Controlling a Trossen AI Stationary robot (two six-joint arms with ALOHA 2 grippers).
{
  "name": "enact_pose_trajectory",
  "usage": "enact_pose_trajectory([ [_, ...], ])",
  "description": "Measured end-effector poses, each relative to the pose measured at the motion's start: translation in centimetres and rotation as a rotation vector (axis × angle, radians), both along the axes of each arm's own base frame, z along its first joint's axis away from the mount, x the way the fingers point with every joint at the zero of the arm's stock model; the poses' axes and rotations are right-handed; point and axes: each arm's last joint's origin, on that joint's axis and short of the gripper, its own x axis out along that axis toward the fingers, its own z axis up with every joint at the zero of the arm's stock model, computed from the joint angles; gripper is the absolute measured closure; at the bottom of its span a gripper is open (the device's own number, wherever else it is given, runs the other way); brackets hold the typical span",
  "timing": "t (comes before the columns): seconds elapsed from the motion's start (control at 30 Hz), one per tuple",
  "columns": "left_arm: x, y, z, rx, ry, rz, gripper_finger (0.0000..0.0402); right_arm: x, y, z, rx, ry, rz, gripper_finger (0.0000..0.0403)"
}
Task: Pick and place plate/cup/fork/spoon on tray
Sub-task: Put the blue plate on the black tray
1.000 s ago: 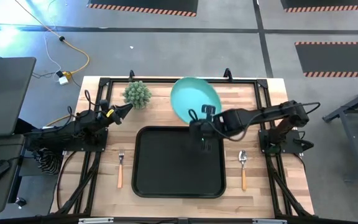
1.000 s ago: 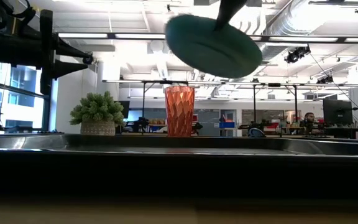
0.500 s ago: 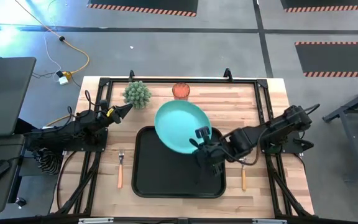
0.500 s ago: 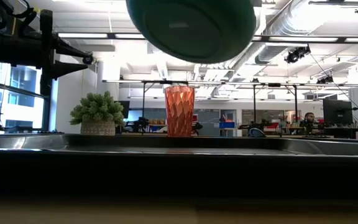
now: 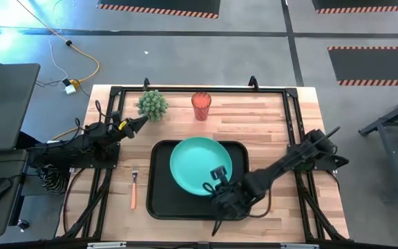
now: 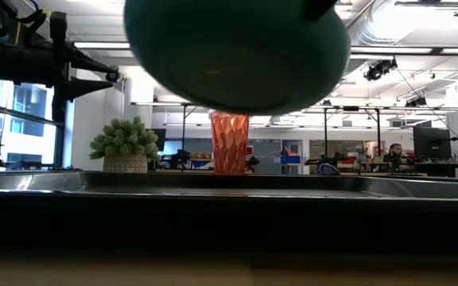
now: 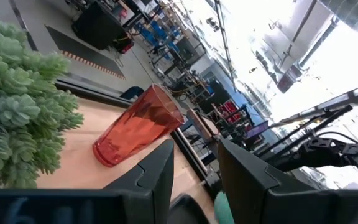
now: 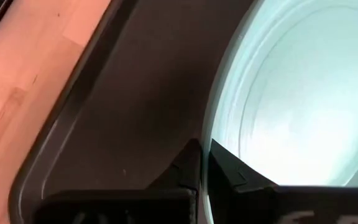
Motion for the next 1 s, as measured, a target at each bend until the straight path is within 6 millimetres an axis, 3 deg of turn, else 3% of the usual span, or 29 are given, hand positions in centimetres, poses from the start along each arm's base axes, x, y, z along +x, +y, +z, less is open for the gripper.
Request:
enact_pose_trajectory([
  [0.23, 0.1, -0.1, 0.0, 0.002, 0.005, -0.043, 0.0287, 1.6, 0.1, -2.0, 0.055, 0.008, -0.031, 0.0403],
  [0.6, 0.1, -0.2, -0.1, 0.004, 0.010, -0.076, 0.0287, 2.4, 0.6, -4.6, 0.098, 0.056, -0.172, 0.0403],
  [1.0, 0.1, -0.2, -0.1, 0.005, 0.010, -0.076, 0.0287, 3.3, 1.3, -7.1, 0.124, 0.103, -0.154, 0.0403],
])
